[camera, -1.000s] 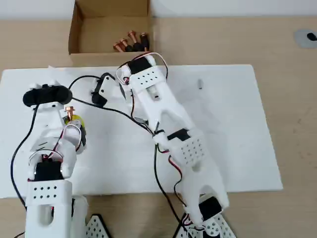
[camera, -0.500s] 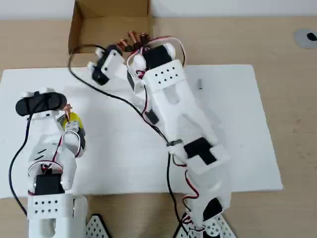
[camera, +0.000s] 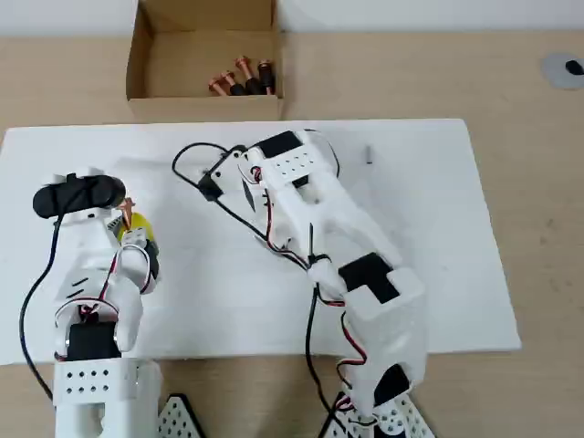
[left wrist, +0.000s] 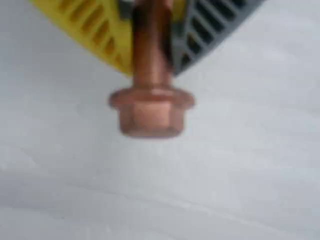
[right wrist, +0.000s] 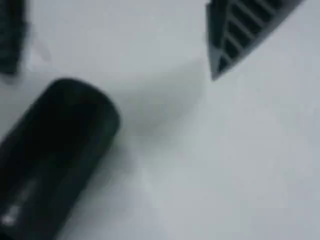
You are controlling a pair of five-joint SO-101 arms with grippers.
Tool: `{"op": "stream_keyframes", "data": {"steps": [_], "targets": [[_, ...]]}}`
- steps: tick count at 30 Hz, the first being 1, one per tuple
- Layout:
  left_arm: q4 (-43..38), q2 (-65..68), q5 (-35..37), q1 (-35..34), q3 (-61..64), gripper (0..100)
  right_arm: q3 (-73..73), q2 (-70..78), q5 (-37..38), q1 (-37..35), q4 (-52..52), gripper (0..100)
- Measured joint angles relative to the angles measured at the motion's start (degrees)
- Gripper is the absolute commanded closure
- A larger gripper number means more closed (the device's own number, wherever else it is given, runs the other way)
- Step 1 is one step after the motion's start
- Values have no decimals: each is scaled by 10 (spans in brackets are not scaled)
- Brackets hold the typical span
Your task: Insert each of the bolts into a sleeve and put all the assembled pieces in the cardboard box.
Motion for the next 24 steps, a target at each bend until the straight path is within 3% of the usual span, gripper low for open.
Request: {"op": "stream_keyframes", "data": {"steps": [9,24], "targets": [[0,0,0,0,0,991,-98,0,-64,0,5,760],[0,0,0,0,24,991,-111,66,-68,1,-29,763]]}}
